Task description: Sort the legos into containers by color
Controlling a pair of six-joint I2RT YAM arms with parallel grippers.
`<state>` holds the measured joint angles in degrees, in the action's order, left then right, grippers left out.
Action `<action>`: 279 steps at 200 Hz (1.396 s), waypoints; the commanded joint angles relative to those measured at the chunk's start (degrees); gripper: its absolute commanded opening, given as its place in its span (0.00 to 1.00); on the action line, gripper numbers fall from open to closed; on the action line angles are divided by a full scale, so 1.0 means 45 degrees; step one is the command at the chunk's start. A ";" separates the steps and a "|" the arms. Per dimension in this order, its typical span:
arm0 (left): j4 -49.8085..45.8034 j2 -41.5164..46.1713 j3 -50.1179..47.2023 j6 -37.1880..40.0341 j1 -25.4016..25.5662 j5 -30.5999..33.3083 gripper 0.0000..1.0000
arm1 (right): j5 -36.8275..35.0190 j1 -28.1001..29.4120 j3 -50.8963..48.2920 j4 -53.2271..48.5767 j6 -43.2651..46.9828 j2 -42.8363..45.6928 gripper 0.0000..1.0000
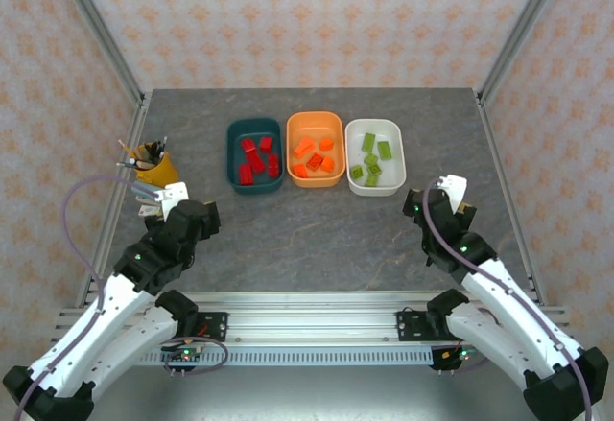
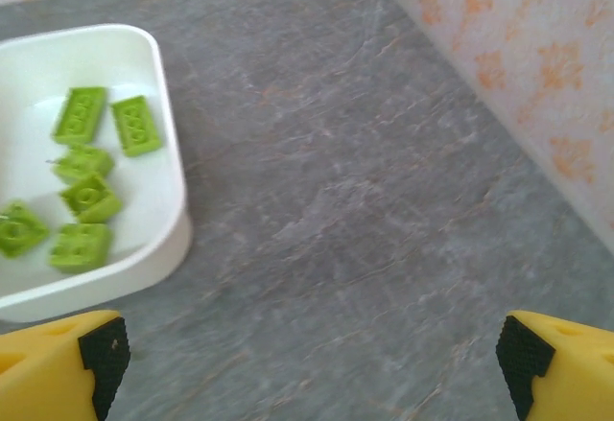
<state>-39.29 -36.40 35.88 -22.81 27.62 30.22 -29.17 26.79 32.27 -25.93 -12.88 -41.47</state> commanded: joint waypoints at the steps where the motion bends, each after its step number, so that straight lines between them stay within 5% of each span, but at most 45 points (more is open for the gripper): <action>1: 0.3914 -0.0307 -0.1170 0.3194 -0.0258 0.1961 1.00 | -0.1301 -0.0201 -0.1085 0.4153 0.2237 -0.0291 1.00; 72: 1.1261 -0.6433 -0.2457 0.3638 -0.4156 -0.0512 1.00 | 0.1728 -0.2922 -0.2785 1.0323 0.3312 -0.4741 1.00; 129: 1.4581 -1.0546 -0.0658 0.4200 -0.5429 -0.2842 1.00 | 0.4729 -0.5053 -0.1770 1.4419 0.3627 -0.8528 1.00; 155: 1.5076 -1.0784 -0.0896 0.4572 -0.5570 -0.4098 1.00 | 0.5716 -0.5308 -0.2464 1.7112 0.3673 -1.0345 1.00; 171: 1.8155 -1.0710 -0.2770 0.4641 -0.5571 -0.4397 1.00 | 0.5742 -0.5330 -0.1804 1.5296 0.3646 -1.0016 0.99; 180: 2.0871 -1.1203 -0.3730 0.4571 -0.5578 -0.3892 1.00 | 0.5540 -0.5374 -0.1958 1.6213 0.3527 -1.0368 1.00; 190: 1.8828 -1.0591 -0.3223 0.4271 -0.5581 -0.3737 1.00 | 0.5423 -0.5401 -0.1768 1.5389 0.3432 -1.0087 1.00; 208: 1.8295 -1.0821 -0.2757 0.4599 -0.5395 -0.3784 1.00 | 0.5438 -0.5405 -0.1806 1.5533 0.3432 -1.0101 1.00; 279: 1.8722 -1.0963 -0.2815 0.4702 -0.5363 -0.3720 1.00 | 0.5449 -0.5405 -0.1842 1.5646 0.3449 -1.0169 1.00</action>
<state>42.13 -86.04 22.13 -2.87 3.01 12.82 -5.30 2.83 22.96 42.52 3.09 -87.59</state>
